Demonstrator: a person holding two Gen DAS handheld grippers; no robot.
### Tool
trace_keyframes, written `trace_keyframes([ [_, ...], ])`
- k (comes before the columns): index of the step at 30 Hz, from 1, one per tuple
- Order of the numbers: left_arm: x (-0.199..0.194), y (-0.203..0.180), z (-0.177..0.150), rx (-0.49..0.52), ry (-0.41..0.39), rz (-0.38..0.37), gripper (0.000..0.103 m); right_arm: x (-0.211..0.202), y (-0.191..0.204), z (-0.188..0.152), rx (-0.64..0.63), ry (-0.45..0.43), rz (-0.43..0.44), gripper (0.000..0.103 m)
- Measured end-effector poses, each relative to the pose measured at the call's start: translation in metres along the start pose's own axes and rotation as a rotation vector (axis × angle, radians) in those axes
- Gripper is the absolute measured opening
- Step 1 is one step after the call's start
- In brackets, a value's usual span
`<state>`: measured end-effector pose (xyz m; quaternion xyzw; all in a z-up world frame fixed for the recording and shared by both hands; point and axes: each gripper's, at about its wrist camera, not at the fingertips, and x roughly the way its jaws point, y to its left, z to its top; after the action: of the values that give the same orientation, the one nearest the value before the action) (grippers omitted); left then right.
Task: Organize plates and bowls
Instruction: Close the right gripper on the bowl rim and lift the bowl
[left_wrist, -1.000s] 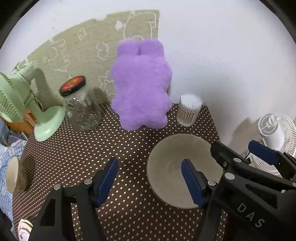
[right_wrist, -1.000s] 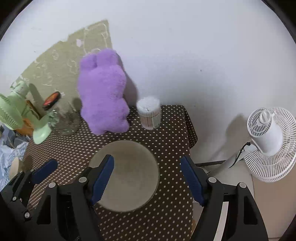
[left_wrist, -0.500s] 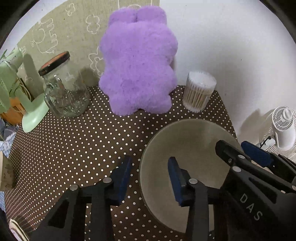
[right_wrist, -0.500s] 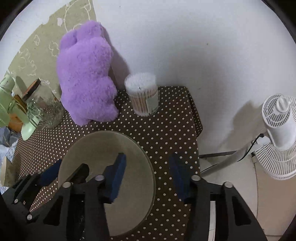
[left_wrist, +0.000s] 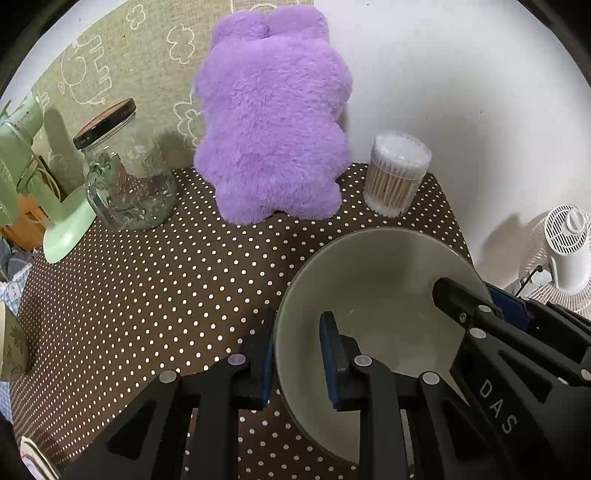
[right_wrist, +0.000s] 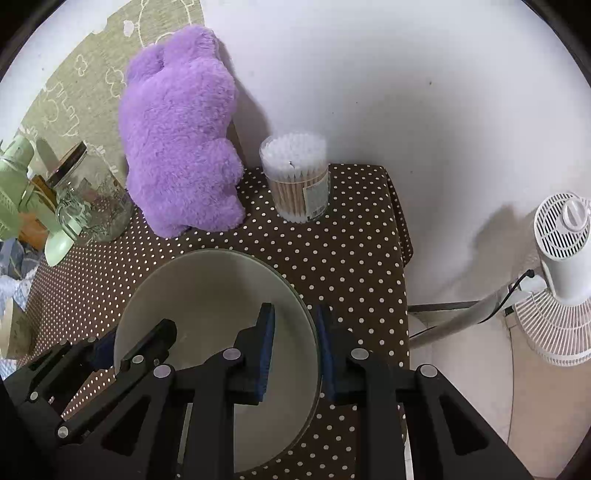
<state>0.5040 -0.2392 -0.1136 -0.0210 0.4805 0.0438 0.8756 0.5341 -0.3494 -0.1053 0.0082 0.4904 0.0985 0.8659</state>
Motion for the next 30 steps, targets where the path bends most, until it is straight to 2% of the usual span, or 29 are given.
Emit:
trace_keyframes([
  [13,-0.037,0.007,-0.022,0.011,-0.001,-0.003,0.020,-0.031,0.006,-0.016,0.009,0.010,0.011,0.026],
  [30,-0.115,0.031,-0.079,0.011,-0.028,-0.019,0.020,-0.100,0.039,-0.060,0.018,-0.011,0.001,0.026],
])
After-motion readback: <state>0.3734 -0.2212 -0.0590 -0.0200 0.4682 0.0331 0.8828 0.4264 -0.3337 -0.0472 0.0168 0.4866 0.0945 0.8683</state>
